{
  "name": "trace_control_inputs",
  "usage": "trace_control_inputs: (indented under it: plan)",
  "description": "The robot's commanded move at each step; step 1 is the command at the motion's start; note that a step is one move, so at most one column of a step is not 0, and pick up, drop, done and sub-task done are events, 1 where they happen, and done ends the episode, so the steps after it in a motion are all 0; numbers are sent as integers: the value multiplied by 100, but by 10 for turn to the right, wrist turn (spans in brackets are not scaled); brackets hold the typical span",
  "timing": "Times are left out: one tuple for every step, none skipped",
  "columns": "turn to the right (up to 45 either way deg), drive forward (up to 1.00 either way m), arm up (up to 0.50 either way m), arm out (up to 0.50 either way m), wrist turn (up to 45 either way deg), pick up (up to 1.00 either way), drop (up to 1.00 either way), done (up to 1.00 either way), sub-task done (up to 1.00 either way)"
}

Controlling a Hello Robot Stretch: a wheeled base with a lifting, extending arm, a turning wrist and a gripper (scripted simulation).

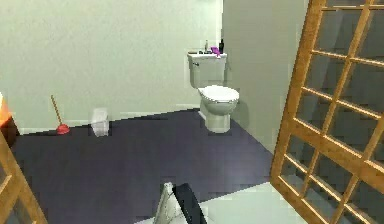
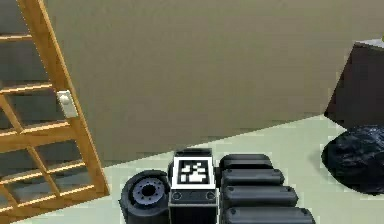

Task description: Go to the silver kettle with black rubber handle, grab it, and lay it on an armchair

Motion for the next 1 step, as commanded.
trace_control_inputs:
  plan:
    - [-180,0,0,0,0,0,0,0,0]
